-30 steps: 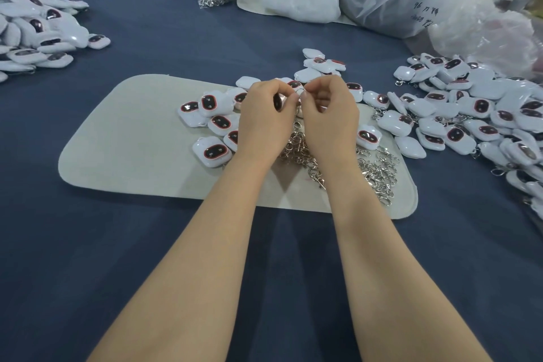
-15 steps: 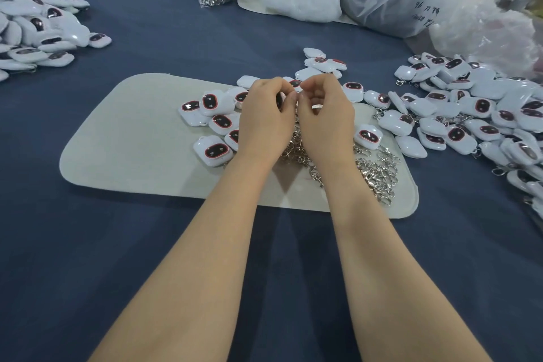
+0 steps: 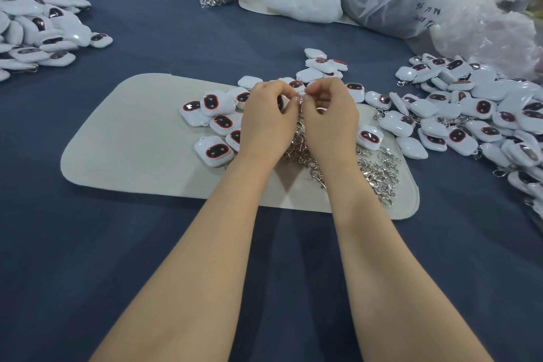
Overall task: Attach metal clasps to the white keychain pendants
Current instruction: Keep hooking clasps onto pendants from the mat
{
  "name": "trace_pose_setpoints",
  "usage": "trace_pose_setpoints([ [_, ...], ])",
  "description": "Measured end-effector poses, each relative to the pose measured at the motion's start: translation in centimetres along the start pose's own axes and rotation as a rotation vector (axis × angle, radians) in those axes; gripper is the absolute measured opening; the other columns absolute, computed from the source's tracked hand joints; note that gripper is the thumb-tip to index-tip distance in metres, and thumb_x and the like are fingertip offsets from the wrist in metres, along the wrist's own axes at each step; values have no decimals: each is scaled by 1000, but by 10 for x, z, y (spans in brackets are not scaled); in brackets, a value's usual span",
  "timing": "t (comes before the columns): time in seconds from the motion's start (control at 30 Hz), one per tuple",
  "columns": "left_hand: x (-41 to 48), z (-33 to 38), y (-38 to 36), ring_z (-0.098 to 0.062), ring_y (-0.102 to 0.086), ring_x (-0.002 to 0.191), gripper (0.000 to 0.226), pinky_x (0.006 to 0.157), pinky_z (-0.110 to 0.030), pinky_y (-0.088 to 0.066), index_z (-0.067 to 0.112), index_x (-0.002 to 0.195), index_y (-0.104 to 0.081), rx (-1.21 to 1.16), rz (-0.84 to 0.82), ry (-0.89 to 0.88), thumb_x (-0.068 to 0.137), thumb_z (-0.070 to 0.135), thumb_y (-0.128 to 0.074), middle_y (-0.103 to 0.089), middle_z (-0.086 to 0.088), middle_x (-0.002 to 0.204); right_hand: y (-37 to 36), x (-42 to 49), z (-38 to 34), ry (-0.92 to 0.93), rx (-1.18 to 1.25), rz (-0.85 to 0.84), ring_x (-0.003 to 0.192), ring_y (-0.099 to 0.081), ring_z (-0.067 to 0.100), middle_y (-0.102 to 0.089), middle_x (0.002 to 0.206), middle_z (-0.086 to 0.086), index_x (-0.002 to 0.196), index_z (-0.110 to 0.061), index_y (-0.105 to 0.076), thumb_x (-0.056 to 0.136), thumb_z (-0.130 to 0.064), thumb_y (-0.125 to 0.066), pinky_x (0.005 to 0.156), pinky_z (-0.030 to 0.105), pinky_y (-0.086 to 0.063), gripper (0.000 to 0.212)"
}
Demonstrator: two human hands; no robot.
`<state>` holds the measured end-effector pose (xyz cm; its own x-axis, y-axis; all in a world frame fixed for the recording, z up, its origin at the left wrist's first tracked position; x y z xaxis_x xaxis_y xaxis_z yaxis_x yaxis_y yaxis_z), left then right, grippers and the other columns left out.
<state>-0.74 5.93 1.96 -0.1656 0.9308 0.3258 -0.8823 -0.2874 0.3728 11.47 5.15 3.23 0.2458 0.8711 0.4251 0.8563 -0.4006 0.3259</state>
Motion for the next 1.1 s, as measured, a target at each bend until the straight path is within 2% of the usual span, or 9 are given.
trace_pose_setpoints([
  [0.17, 1, 0, 1, -12, -48, 77, 12, 69, -21, -36, 23, 81, -57, 3, 8, -3, 90, 14, -56, -59, -4, 94, -2, -1, 0, -8, 11, -17, 69, -51, 1, -54, 76, -15, 86, -16, -52, 84, 0, -56, 71, 15, -45, 16],
  [0.27, 1, 2, 2, -5, -45, 71, 10, 67, -19, -32, 20, 83, -61, 17, 15, -31, 90, 15, -56, -56, -2, 95, 0, 0, 0, 1, -15, -5, 66, -50, 1, -53, 74, -15, 86, -15, -53, 84, 0, -56, 70, 16, -44, 16],
  [0.4, 1, 6, 2, -5, -39, 82, 8, 68, -16, -28, 15, 91, -64, 88, 27, -94, 91, 14, -56, -51, 2, 99, -2, -1, -1, 9, -47, -20, 69, -51, 8, -57, 79, -7, 89, -10, -57, 85, 0, -55, 71, 18, -44, 12],
  [0.63, 1, 8, 2, 0, -33, 78, 10, 66, -18, -28, 12, 90, -63, 104, 30, -118, 92, 11, -53, -50, 3, 95, -1, -1, -6, 59, -89, -10, 73, -53, 16, -59, 83, -1, 91, -5, -57, 85, 1, -54, 74, 27, -47, 8],
  [0.9, 2, 7, 2, 0, -33, 78, 10, 66, -16, -27, 13, 90, -64, 102, 34, -112, 92, 12, -54, -50, 4, 95, 0, -2, -7, 70, -93, 10, 72, -54, 16, -58, 82, 0, 90, -3, -58, 84, 2, -55, 73, 27, -47, 8],
  [1.1, 2, 8, 2, -1, -35, 77, 10, 65, -13, -27, 12, 92, -65, 97, 36, -110, 91, 12, -55, -50, 4, 97, 1, -1, -6, 61, -69, 11, 69, -52, 12, -58, 80, -3, 89, -5, -58, 83, 1, -56, 70, 19, -45, 8],
])
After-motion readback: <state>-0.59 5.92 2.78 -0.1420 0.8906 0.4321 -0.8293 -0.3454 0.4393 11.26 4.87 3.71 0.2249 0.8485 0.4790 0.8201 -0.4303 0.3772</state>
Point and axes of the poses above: each hand's wrist, its own x-axis towards the middle knuckle, its own y-axis out of the back of the hand, z = x × y, the point moved 9 cm from there along x, towards the middle knuckle
